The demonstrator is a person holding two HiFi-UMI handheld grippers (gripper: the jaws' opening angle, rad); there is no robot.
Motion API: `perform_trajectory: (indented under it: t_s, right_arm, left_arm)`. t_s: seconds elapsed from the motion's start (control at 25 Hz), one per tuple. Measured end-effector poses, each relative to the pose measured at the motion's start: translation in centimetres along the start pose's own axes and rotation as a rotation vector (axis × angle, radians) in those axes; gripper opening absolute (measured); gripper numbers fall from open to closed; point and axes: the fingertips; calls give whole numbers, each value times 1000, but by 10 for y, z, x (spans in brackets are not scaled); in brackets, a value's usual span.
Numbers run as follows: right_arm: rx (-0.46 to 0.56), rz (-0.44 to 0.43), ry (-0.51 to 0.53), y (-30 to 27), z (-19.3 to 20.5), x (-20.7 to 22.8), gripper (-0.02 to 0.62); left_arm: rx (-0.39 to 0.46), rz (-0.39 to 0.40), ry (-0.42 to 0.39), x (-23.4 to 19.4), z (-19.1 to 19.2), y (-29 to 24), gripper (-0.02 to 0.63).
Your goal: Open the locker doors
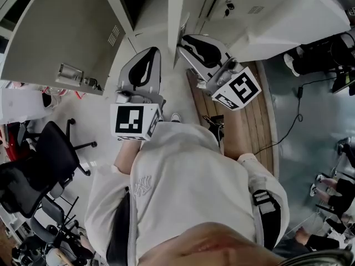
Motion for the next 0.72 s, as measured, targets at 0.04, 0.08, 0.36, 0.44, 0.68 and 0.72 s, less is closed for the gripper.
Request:
perform_trajectory:
  t_s: [0.04,0.08,0.36,0.44,0.68,0.72]
  right_arm:
    - [-9,3,14,7,0,2,72]
    - [-18,9,28,14,0,4,72]
    - [-31,57,58,39,-5,16,72]
    - [-28,65,65,42,-8,19,72]
    - [42,219,61,64,-33,30,60]
    - [40,257,62,69,-34,29,43]
  left_arm:
    - [1,7,-2,5,0,-2,-2]
    - [3,14,-4,9,-1,-4,-2]
    - [9,52,-11,32,-3,-17,-2]
    - [8,54,-11,36,-3,-18,-2]
    - [17,8,-2,36,-6,-6,-2]
    - [19,-2,2,35,-5,-1,-2]
Point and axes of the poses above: the fingertips, and each gripper's own axes: y backward along the fingers, x to its right, z out of its underside, and after that the axes turned 10 degrees about z, right-handed
